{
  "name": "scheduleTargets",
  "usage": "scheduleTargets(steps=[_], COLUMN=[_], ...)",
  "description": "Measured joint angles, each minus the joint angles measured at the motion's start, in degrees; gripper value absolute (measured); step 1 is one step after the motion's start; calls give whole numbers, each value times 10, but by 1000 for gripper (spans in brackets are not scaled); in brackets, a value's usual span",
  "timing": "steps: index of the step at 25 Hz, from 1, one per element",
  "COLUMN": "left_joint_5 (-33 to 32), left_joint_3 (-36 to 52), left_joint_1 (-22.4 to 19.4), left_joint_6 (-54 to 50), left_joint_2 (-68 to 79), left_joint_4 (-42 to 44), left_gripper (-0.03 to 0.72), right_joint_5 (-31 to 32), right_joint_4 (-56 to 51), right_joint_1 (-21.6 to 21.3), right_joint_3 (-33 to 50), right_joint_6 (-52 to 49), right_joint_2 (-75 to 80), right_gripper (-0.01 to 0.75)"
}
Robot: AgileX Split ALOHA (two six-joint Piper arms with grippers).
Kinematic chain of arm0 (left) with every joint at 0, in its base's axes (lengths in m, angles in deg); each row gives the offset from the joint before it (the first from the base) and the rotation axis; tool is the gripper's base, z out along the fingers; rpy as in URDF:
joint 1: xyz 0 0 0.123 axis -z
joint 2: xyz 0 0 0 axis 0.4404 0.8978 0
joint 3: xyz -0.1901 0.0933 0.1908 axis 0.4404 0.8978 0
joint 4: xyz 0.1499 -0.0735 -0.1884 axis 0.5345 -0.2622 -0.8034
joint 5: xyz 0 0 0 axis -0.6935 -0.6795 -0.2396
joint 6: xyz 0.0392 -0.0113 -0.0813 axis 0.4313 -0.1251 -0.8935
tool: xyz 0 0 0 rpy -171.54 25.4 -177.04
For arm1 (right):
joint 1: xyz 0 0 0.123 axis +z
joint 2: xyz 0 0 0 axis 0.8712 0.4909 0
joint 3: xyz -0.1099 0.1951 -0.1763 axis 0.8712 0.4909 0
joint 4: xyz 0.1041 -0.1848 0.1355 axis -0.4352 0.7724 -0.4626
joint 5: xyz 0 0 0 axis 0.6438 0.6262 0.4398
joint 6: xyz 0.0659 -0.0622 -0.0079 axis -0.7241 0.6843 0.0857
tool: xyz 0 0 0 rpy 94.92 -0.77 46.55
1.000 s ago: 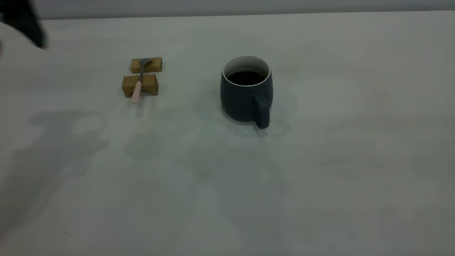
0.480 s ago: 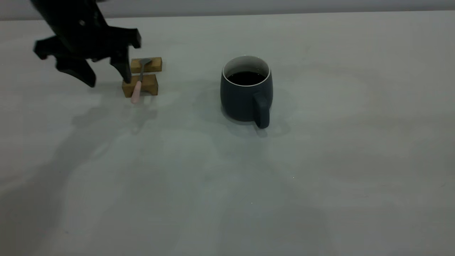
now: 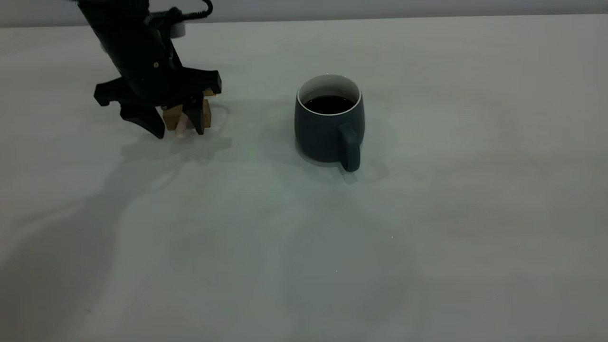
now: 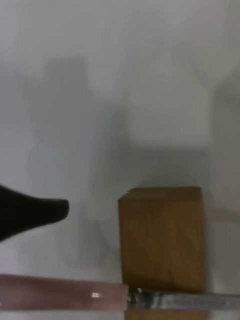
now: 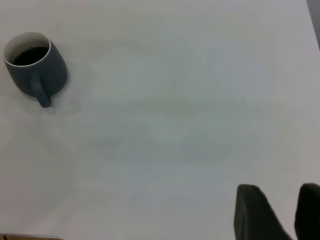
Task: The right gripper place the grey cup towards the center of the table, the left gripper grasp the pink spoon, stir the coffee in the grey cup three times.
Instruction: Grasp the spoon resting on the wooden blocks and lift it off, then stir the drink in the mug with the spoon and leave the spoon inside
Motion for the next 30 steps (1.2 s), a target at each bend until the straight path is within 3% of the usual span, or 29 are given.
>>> scheduleTargets(steps=[8, 13, 17, 20, 23, 30], left_joint_5=[-5, -79, -195, -268, -279, -285], left_joint_3=[-1, -37, -68, -77, -79, -80], left_joint_1=[0, 0, 0, 0, 0, 3], left_joint_6=[-11, -58, -182, -299, -385, -426], left_joint_2=[6, -43, -106, -136, -153, -125], left_joint_4=[-12, -17, -106, -228, -384, -711], left_gripper=[156, 158, 158, 158, 158, 158], right_joint_5=[0, 0, 0, 0, 0, 0], right_joint_4=[0, 0, 0, 0, 0, 0], right_joint_1=[0, 0, 0, 0, 0, 0], right_joint_3=[0, 0, 0, 0, 0, 0], right_joint_6=[0, 0, 0, 0, 0, 0], right_joint_2=[0, 0, 0, 0, 0, 0], right_gripper=[237, 237, 237, 237, 237, 237])
